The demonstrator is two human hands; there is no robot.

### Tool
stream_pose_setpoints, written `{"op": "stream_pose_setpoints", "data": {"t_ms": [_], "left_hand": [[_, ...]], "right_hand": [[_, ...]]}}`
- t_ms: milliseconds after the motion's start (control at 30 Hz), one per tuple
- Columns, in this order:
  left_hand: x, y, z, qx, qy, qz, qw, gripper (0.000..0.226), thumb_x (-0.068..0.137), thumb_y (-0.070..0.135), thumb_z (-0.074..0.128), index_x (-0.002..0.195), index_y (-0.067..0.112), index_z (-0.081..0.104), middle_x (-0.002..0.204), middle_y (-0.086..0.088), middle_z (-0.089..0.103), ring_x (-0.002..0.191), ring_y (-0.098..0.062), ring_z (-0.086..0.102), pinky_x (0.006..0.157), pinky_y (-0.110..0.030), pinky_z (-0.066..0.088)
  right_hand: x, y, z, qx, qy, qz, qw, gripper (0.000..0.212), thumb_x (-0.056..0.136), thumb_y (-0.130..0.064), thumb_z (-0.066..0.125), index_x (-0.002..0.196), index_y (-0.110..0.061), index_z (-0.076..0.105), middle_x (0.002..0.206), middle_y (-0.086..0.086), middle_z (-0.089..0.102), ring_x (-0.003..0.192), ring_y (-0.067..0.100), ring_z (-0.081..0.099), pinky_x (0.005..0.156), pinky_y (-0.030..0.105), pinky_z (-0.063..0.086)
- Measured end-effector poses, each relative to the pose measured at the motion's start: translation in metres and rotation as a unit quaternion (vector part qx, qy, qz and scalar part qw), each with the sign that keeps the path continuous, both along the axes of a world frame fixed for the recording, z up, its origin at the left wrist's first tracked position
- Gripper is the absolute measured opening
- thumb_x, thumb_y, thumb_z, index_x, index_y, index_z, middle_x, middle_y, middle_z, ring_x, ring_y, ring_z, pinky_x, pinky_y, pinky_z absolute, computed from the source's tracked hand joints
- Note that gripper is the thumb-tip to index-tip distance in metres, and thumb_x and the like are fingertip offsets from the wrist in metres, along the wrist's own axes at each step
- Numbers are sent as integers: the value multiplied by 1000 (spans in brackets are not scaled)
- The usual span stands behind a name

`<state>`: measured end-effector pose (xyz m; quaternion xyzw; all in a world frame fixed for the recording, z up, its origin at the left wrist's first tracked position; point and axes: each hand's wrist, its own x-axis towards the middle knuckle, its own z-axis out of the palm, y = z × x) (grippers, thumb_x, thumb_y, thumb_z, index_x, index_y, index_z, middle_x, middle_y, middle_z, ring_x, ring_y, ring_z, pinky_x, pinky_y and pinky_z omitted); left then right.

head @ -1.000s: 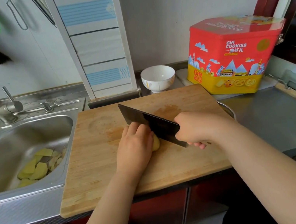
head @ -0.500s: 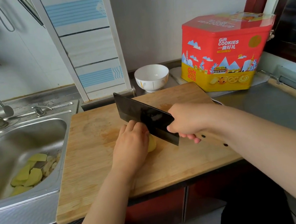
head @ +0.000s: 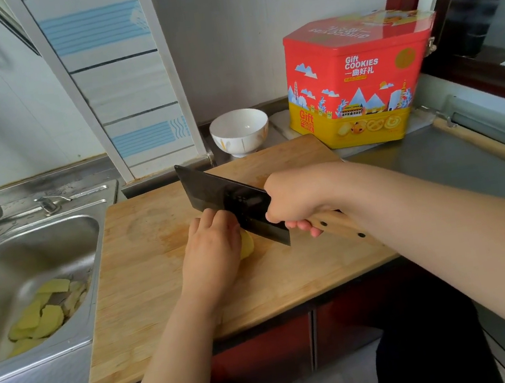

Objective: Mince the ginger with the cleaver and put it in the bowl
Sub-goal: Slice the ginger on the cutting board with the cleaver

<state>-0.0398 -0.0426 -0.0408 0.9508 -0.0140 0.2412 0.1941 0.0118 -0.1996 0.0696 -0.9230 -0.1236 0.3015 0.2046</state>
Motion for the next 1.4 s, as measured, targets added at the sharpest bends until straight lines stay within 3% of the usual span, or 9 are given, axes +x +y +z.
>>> {"op": "stream_pose_setpoints", "data": {"t_ms": [167,300,367,467,700,867,967,1100,1400], "left_hand": [[-1,1,1,-15,2,-1,1000,14,96,22,51,104,15,61,103,2,54,90,-15,41,76,-27,36],[-2,1,2,-25,-2,-6,1000,12,95,21,54,102,16,61,103,4,54,89,-12,39,76,-25,34],[-2,1,2,-25,-1,-6,1000,13,95,22,54,103,16,62,103,4,54,90,-12,40,77,-24,34],[-2,2,2,-26,0,-4,1000,14,95,23,54,104,15,63,103,3,55,92,-15,43,78,-25,35],[-1,1,0,-18,-12,-3,1000,11,94,19,55,99,13,63,99,1,55,88,-17,44,75,-28,38],[-1,0,-4,-24,-34,6,999,7,91,15,58,96,11,63,96,-1,55,84,-18,42,73,-27,34],[-6,-2,-8,-28,-64,17,997,5,89,11,64,94,11,63,94,-2,57,82,-19,43,70,-28,35],[-11,-3,-7,-7,-78,22,997,6,89,13,66,93,12,64,94,-2,58,81,-21,47,69,-26,33],[-5,2,-10,-35,-48,-1,998,9,91,18,60,98,13,62,101,-2,55,89,-19,43,75,-29,36]], "right_hand": [[6,-3,-1,11,23,-27,999,19,98,-17,50,108,-1,56,65,7,56,38,13,45,38,22,45],[8,-7,3,36,12,-42,998,16,97,-17,54,91,-3,58,50,3,55,27,10,46,33,21,43],[8,-6,3,43,46,-55,997,16,98,-18,53,97,-2,57,50,4,55,26,10,45,33,20,42],[9,-2,0,25,44,-47,998,16,98,-17,51,103,-3,56,57,6,54,28,10,43,33,20,41],[3,12,-14,-8,32,-14,999,20,94,-7,42,93,3,59,67,16,55,47,22,47,41,26,45],[-3,9,-29,-12,-2,-9,1000,21,97,-7,42,83,4,54,67,19,55,45,25,48,43,27,45],[-6,7,-33,-11,-27,-4,1000,8,98,-10,44,92,-6,47,68,17,56,44,24,49,43,27,46],[1,4,-29,3,-14,-7,1000,19,97,-10,47,100,5,59,77,18,59,59,27,52,49,30,52],[0,3,-3,32,-34,2,999,25,98,-16,48,106,3,62,74,15,58,55,23,50,46,28,49]]}}
